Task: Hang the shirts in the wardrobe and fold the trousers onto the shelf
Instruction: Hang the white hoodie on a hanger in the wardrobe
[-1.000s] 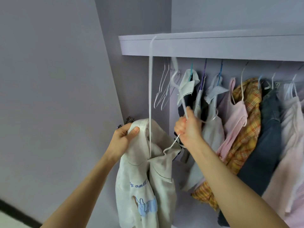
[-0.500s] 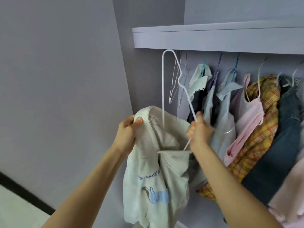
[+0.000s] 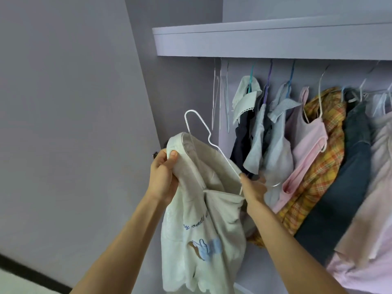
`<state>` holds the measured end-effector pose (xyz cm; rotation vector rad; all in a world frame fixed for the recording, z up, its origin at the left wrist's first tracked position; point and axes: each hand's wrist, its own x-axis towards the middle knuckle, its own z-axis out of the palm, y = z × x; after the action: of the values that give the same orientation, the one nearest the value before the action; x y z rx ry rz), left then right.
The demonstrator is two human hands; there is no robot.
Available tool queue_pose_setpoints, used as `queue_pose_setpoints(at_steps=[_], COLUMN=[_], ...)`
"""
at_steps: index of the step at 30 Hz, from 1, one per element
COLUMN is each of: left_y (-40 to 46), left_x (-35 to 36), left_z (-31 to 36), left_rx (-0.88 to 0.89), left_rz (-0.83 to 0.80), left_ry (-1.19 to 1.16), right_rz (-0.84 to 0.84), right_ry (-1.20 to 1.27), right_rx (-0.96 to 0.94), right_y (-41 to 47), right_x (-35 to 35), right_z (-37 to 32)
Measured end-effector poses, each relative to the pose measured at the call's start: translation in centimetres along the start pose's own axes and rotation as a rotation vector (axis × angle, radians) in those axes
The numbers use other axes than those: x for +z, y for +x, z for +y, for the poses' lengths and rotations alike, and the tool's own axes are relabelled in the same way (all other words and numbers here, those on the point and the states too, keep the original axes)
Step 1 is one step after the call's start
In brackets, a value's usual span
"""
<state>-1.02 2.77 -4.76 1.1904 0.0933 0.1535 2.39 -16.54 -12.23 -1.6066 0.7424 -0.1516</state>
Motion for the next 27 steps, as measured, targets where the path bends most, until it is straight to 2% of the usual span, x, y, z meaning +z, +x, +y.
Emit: queue_pose_setpoints(at_steps=[3, 5, 7, 10, 13, 15, 17, 19, 21, 23, 25, 27], left_y=[0.1, 0.2, 0.3, 0.5, 1.0, 1.4, 1.4, 1.3, 1.3, 1.3, 1.4, 1.5], left_x=[0.5, 0.6, 0.4, -0.5, -2.0, -3.0, -3.5, -3.5, -3.4, -3.1, -3.0, -3.1], left_z=[-0.1, 0.2, 0.7, 1.6, 2.1, 2.1, 1.7, 1.4, 1.4, 1.6, 1.3, 0.8], left_rx=[-0.001, 0.001, 0.006, 0.005, 0.003, -0.005, -0.085, -0.214, -0.308, -0.337, -0.342, -0.300], left_rz=[-0.052, -0.084, -0.110, -0.095, 0.013, 0.103, 0.141, 0.142, 0.121, 0.025, 0.009, 0.078], left_ry=[-0.033, -0.043, -0.042, -0.017, 0.020, 0.156, 0.286, 0.284, 0.184, 0.134, 0.302, 0.703], right_rz=[-0.305, -0.413, -0.327, -0.108, -0.032, 0.035, 0.074, 0.070, 0.031, 0.010, 0.007, 0.053], right_ry=[0.084, 0.127, 0.175, 0.188, 0.202, 0.178, 0.157, 0.115, 0.106, 0.120, 0.135, 0.170], right_rx=[0.380, 0.418, 0.329, 0.067, -0.218, -0.405, -0.557, -0.662, -0.742, -0.794, -0.748, -0.627], right_y=[-0.5, -0.3, 0.0, 0.0, -0.5, -0.8, -1.0, -1.5, -2.2, -2.4, -2.1, -1.2], right_x=[-0.1, -0.2, 0.2, 1.0, 1.0, 0.8, 0.8, 1.1, 1.7, 1.9, 1.9, 1.7], right_z=[1.6, 2.2, 1.9, -0.4, -3.1, -5.1, -6.9, -8.3, -9.2, -9.8, -10.1, -10.1])
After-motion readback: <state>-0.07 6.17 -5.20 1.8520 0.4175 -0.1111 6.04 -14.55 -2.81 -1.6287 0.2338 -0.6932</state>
